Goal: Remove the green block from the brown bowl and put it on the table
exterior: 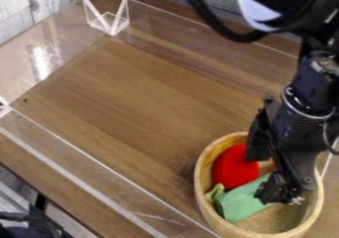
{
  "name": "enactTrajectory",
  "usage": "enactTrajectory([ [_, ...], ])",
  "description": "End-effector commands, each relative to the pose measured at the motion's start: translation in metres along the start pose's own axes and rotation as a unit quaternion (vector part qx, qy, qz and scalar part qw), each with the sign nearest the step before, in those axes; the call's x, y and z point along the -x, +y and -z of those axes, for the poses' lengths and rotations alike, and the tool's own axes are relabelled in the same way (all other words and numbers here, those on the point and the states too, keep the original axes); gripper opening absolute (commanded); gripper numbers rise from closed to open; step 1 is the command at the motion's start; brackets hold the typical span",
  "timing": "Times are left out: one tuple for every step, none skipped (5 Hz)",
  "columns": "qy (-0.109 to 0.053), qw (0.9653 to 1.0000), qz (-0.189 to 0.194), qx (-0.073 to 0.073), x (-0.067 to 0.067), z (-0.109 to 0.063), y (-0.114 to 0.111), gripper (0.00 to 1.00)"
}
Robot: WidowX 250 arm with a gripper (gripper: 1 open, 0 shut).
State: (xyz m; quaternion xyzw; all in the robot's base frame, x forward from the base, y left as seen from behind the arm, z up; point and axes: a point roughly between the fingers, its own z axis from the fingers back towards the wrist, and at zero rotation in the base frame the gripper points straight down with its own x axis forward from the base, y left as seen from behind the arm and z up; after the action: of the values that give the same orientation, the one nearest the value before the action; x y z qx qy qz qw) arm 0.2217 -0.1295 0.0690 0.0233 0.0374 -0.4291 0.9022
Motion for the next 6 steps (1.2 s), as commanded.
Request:
enactTrajectory([
  [-0.041, 0.9990, -0.010, -0.017, -0.002, -0.014, 0.005, 1.00],
  [-0.056, 0.9981, -0.014, -0.020, -0.003, -0.012, 0.007, 1.00],
  [-0.069, 0.9972, -0.017, -0.024, -0.006, -0.009, 0.008, 1.00],
  [-0.081, 0.9961, -0.020, -0.029, -0.009, -0.007, 0.010, 1.00],
  [-0.095, 0.9947, -0.022, -0.033, -0.012, -0.006, 0.011, 1.00],
  [-0.104, 0.9935, -0.026, -0.039, -0.013, -0.006, 0.013, 1.00],
])
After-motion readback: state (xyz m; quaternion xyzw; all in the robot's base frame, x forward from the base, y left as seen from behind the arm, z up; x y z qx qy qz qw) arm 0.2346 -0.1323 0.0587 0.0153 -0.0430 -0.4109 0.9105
